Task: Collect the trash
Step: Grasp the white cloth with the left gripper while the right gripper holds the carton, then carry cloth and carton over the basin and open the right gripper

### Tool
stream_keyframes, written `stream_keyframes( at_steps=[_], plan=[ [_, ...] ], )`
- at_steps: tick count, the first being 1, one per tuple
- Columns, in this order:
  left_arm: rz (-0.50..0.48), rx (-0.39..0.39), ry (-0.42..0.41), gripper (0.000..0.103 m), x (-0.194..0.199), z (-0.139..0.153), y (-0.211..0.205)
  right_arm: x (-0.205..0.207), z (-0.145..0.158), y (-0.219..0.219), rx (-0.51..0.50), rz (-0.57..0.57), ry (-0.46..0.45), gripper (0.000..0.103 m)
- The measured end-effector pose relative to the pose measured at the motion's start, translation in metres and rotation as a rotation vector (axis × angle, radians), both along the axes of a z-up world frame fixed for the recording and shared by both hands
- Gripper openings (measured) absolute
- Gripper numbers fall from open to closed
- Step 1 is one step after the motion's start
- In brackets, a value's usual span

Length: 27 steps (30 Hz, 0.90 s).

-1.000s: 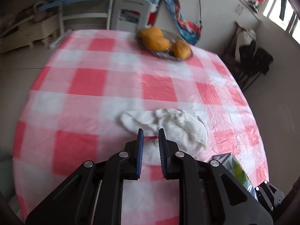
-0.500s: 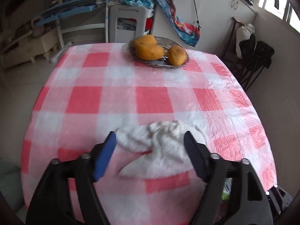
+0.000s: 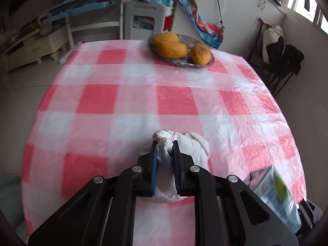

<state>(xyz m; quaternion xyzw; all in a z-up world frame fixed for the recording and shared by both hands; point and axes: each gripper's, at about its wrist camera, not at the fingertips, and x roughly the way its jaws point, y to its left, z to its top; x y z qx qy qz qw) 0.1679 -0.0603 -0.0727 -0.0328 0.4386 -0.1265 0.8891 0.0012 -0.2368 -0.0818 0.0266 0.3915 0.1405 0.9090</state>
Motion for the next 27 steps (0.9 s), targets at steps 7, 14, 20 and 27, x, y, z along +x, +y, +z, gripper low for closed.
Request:
stream_keyframes(
  at_steps=[7,14,20,27],
  plan=[
    [0.061,-0.047,-0.052,0.013,-0.064,0.016,0.041,-0.011,0.014,0.002,0.131,0.038,-0.055,0.055],
    [0.103,-0.029,-0.116,0.013,-0.128,0.031,0.059,-0.044,0.028,0.021,0.155,0.106,-0.124,0.055],
    [0.104,0.017,-0.158,0.013,-0.168,0.039,0.058,-0.076,0.033,0.035,0.120,0.157,-0.144,0.055],
    [0.097,0.043,-0.186,0.013,-0.206,0.048,0.060,-0.106,0.036,0.039,0.098,0.189,-0.151,0.055]
  ],
)
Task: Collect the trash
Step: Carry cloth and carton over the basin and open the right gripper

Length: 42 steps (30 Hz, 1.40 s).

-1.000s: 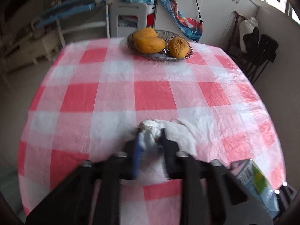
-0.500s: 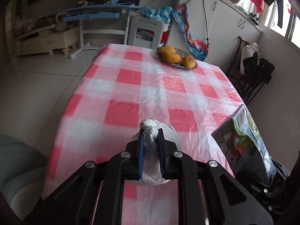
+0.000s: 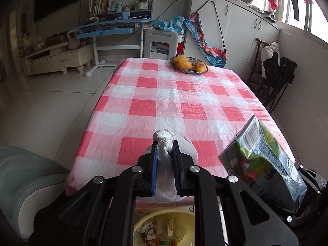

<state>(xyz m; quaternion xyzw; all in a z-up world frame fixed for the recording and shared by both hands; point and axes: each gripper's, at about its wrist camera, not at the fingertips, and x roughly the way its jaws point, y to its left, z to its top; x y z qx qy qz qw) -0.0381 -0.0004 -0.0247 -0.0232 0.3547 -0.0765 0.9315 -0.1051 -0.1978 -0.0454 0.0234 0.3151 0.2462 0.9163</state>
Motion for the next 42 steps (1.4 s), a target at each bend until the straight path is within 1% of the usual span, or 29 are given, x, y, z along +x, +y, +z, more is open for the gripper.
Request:
stream_keyframes(
  at_steps=[8,18,22,27,42],
  plan=[
    [0.008,0.011,0.006,0.013,-0.033,-0.002,0.007,-0.027,-0.002,0.011,-0.042,0.048,0.009,0.055],
    [0.023,0.017,0.023,0.013,-0.065,-0.010,0.020,-0.055,-0.017,0.024,-0.089,0.089,0.056,0.055],
    [0.025,0.014,0.042,0.014,-0.072,-0.015,0.021,-0.063,-0.019,0.027,-0.102,0.094,0.063,0.055],
    [0.025,0.005,0.087,0.013,-0.080,-0.028,0.021,-0.067,-0.024,0.029,-0.118,0.092,0.081,0.055],
    [0.018,-0.001,0.148,0.013,-0.088,-0.047,0.019,-0.071,-0.036,0.041,-0.170,0.103,0.132,0.055]
  ],
)
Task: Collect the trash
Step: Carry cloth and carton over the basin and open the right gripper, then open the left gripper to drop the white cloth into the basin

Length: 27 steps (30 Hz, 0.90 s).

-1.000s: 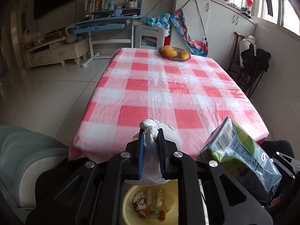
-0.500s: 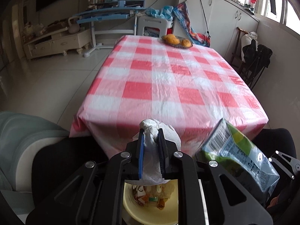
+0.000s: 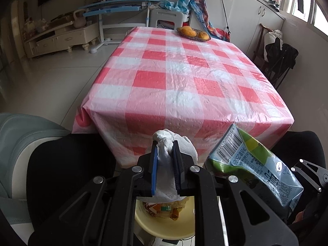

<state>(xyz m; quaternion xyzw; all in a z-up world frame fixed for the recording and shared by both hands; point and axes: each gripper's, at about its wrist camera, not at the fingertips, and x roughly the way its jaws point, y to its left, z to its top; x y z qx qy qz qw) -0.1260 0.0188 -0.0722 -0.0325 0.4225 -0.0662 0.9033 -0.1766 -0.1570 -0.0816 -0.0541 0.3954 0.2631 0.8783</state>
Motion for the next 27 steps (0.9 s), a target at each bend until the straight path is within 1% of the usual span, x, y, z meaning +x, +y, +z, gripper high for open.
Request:
stream_keyframes(
  at_steps=[5,9,11,12,17,20,24,26,27],
  plan=[
    [-0.008,0.001,0.026,0.014,0.001,-0.008,-0.002,0.001,-0.004,0.003,-0.014,0.002,0.018,0.055],
    [-0.011,0.002,0.028,0.014,0.000,-0.010,-0.002,0.000,-0.005,0.004,-0.019,0.005,0.022,0.055],
    [-0.009,-0.001,0.029,0.014,0.000,-0.011,-0.002,0.000,-0.006,0.005,-0.021,0.006,0.025,0.050],
    [-0.008,-0.002,0.031,0.014,0.000,-0.012,-0.002,0.001,-0.006,0.005,-0.022,0.007,0.028,0.044],
    [0.002,-0.009,0.051,0.014,0.003,-0.016,0.001,0.004,-0.007,0.004,-0.018,-0.003,0.035,0.044],
    [0.006,-0.017,0.049,0.014,0.003,-0.016,0.003,0.005,-0.005,0.000,-0.003,-0.020,0.033,0.043],
    [-0.012,-0.016,0.072,0.014,0.006,-0.018,0.002,0.007,-0.001,-0.005,0.011,-0.043,0.025,0.043],
    [-0.009,-0.004,0.089,0.023,0.008,-0.022,0.001,0.007,0.004,-0.012,0.029,-0.067,0.010,0.043],
    [-0.006,-0.001,0.095,0.033,0.009,-0.023,0.001,0.008,0.005,-0.014,0.039,-0.075,0.007,0.044]
  ],
)
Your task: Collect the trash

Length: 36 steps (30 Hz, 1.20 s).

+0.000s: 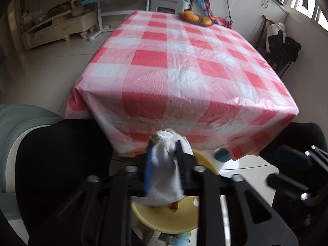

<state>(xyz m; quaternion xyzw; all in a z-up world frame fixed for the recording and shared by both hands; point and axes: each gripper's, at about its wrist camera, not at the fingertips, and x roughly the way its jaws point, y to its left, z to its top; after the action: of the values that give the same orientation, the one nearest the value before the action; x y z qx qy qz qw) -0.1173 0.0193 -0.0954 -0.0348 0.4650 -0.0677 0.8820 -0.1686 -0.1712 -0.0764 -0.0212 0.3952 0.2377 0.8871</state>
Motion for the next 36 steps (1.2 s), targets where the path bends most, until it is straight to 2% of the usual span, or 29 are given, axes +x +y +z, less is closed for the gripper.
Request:
stream_keyframes(
  at_steps=[1,3,7,8,9,10,13,15,17,18,21,25,26,27,29,31,33,36],
  plan=[
    [0.010,0.004,0.004,0.042,0.001,0.000,0.000,0.001,0.001,-0.003,0.006,-0.011,0.001,0.046],
    [0.024,-0.001,0.003,0.051,0.003,-0.001,0.002,0.004,-0.001,-0.007,0.006,-0.029,0.008,0.048],
    [0.021,-0.019,-0.006,0.055,0.017,0.008,-0.002,0.006,0.003,-0.012,-0.038,-0.036,0.014,0.050],
    [0.018,-0.022,-0.024,0.056,0.023,0.015,-0.004,0.007,0.005,-0.014,-0.059,-0.034,0.009,0.052],
    [0.018,-0.024,-0.045,0.061,0.027,0.021,-0.005,0.010,0.005,-0.017,-0.082,-0.035,0.012,0.056],
    [0.019,-0.024,-0.086,0.066,0.035,0.030,-0.008,0.018,0.004,-0.022,-0.080,-0.042,0.044,0.056],
    [0.004,-0.005,-0.181,0.068,0.058,0.043,-0.022,0.041,-0.006,-0.034,-0.032,-0.048,0.122,0.056],
    [-0.010,0.005,-0.207,0.068,0.075,0.043,-0.033,0.058,-0.025,-0.034,-0.087,-0.052,0.176,0.056],
    [-0.027,0.005,-0.219,0.068,0.087,0.040,-0.040,0.068,-0.043,-0.035,-0.062,-0.039,0.267,0.056],
    [-0.032,0.008,-0.222,0.068,0.092,0.038,-0.043,0.068,-0.050,-0.032,-0.086,-0.010,0.297,0.056],
    [-0.010,-0.022,-0.195,0.068,0.098,0.030,-0.039,0.063,-0.080,-0.022,-0.224,0.100,0.401,0.056],
    [0.025,-0.048,-0.164,0.070,0.102,0.020,-0.030,0.049,-0.137,-0.012,-0.417,0.262,0.589,0.056],
    [0.031,-0.045,-0.156,0.070,0.103,0.018,-0.029,0.045,-0.149,-0.009,-0.438,0.293,0.625,0.056],
    [0.039,-0.046,-0.151,0.070,0.104,0.016,-0.027,0.041,-0.166,-0.008,-0.438,0.323,0.700,0.056],
    [0.047,-0.050,-0.141,0.070,0.108,0.014,-0.027,0.038,-0.203,-0.013,-0.327,0.303,0.880,0.056],
    [0.046,-0.047,-0.138,0.071,0.108,0.012,-0.028,0.040,-0.251,-0.026,-0.163,0.168,1.100,0.056],
    [0.036,-0.034,-0.144,0.073,0.108,0.011,-0.031,0.040,-0.293,-0.038,-0.017,0.037,1.251,0.056],
    [0.029,-0.031,-0.149,0.074,0.106,0.011,-0.033,0.031,-0.344,-0.041,0.023,-0.091,1.343,0.056]
  ],
)
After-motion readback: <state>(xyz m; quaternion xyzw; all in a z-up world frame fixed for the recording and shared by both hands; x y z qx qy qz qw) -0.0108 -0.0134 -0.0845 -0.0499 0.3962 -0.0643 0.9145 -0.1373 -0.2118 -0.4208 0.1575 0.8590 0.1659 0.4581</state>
